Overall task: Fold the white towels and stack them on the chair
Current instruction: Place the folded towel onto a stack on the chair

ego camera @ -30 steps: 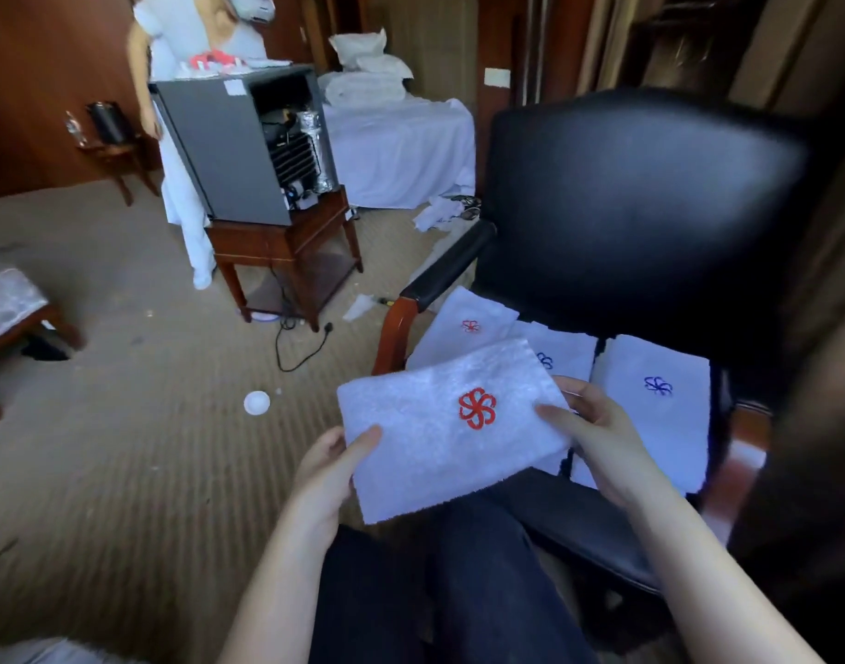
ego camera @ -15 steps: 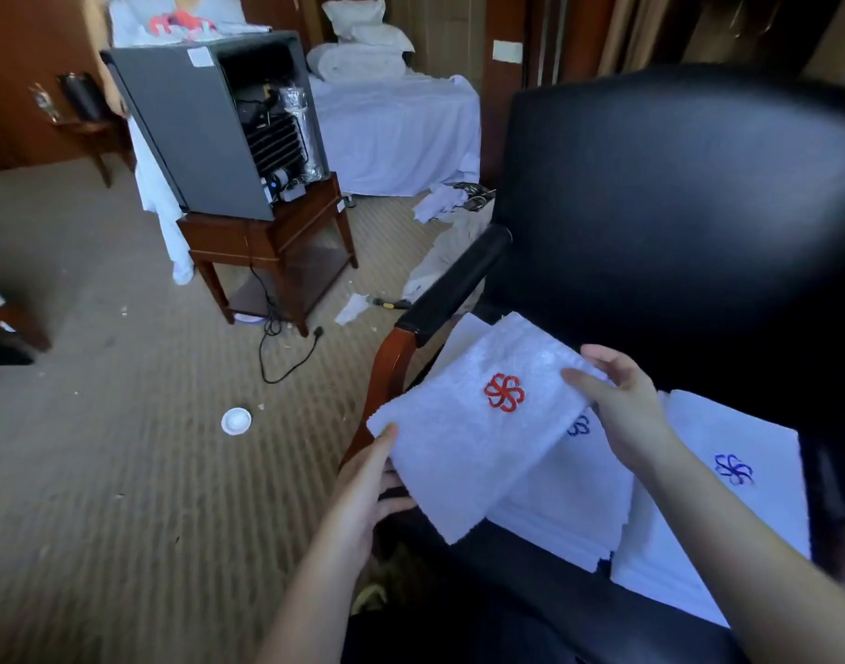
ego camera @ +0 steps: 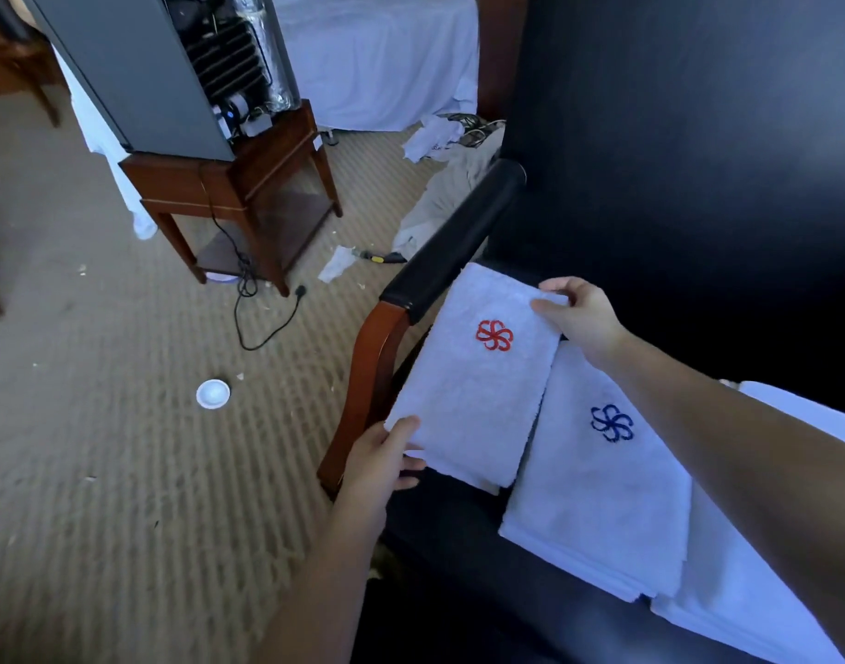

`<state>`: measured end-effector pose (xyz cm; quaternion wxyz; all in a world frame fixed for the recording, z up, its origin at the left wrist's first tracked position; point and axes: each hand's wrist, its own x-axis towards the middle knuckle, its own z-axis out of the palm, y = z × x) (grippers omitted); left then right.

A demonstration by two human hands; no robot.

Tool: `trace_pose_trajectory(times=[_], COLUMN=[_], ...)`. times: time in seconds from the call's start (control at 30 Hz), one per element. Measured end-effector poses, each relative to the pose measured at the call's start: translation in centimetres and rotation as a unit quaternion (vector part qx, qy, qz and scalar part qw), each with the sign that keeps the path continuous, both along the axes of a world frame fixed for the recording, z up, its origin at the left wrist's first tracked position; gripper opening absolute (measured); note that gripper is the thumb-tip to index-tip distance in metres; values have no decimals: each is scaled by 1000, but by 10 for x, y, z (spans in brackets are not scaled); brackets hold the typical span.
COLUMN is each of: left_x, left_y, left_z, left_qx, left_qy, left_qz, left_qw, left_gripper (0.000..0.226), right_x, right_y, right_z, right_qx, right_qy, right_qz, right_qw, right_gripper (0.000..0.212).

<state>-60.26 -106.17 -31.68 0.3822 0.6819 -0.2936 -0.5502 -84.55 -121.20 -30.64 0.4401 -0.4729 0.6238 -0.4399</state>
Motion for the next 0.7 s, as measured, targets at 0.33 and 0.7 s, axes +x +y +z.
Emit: trace_pose_trajectory(times=[0.33, 0.7], left_x=[-4, -33], left_y=[-11, -41], left_z=[-3, 8], left_qx=[-13, -333], left_qy=[-42, -490], left_qz=[-2, -280], left_qw=[999, 755], left_gripper=[23, 82], right_x=[1, 40], right_y=[-17, -7], right_z=[-4, -5], right_qx=[-48, -139], right_qy=[90, 468], right_qz=[2, 136], right_qw=[995, 862], right_gripper=[19, 52])
